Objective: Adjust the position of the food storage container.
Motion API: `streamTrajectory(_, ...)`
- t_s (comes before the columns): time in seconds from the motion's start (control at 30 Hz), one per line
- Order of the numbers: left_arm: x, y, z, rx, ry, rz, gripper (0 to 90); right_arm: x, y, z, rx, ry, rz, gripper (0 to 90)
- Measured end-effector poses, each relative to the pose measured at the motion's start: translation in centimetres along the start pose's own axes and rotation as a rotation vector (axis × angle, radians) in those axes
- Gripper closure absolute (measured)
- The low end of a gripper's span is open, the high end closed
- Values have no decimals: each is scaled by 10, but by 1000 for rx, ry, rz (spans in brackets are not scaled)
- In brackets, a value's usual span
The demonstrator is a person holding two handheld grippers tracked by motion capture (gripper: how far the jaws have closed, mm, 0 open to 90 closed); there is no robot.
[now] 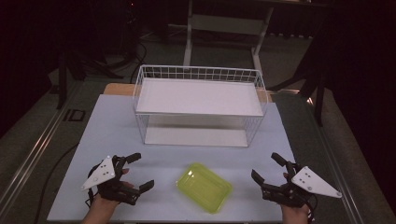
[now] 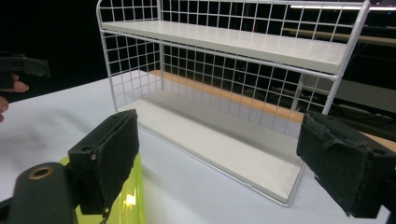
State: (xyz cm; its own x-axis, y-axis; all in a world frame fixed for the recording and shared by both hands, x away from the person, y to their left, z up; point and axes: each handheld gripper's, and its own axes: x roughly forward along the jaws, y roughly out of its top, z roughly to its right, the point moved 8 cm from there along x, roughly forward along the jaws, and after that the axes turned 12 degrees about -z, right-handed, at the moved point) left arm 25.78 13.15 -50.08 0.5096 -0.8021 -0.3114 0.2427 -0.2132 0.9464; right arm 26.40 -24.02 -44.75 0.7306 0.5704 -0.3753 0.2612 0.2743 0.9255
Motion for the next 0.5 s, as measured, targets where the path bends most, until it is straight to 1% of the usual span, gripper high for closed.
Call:
streamTrajectory(0.1, 0, 1, 1, -11, -6, 6, 10, 0, 0, -1, 2, -2, -1, 129)
streamTrajectory(0.13, 0, 1, 1, -11, -6, 6, 10, 0, 1, -2, 6, 3, -1, 129)
streamTrajectory(0.17, 0, 1, 1, -8, -4, 11, 10, 0, 2, -5, 7, 24, 2, 126)
streamTrajectory(0.23, -1, 3, 1, -6, -4, 14, 10, 1, 3, -7, 5, 40, -2, 126)
streamTrajectory(0.3, 0, 3, 2, -5, -9, 16, 10, 0, 4, -9, 3, 42, 4, 126)
streamTrajectory(0.33, 1, 2, 3, -5, -15, 4, 10, 0, 4, -9, 2, 44, 0, 125)
streamTrajectory(0.4, 3, 3, 4, -44, -49, 11, 10, -1, 5, -9, 7, 38, 5, 125)
streamTrajectory(0.43, 4, 4, 5, -73, -75, 4, 10, -1, 5, -9, 8, 41, 8, 126)
streamTrajectory(0.47, 4, 4, 5, -73, -75, 4, 10, -2, 6, -8, 11, 44, 4, 125)
streamTrajectory(0.5, 8, 6, 10, -83, -103, -11, 10, -2, 6, -8, 10, 37, 5, 126)
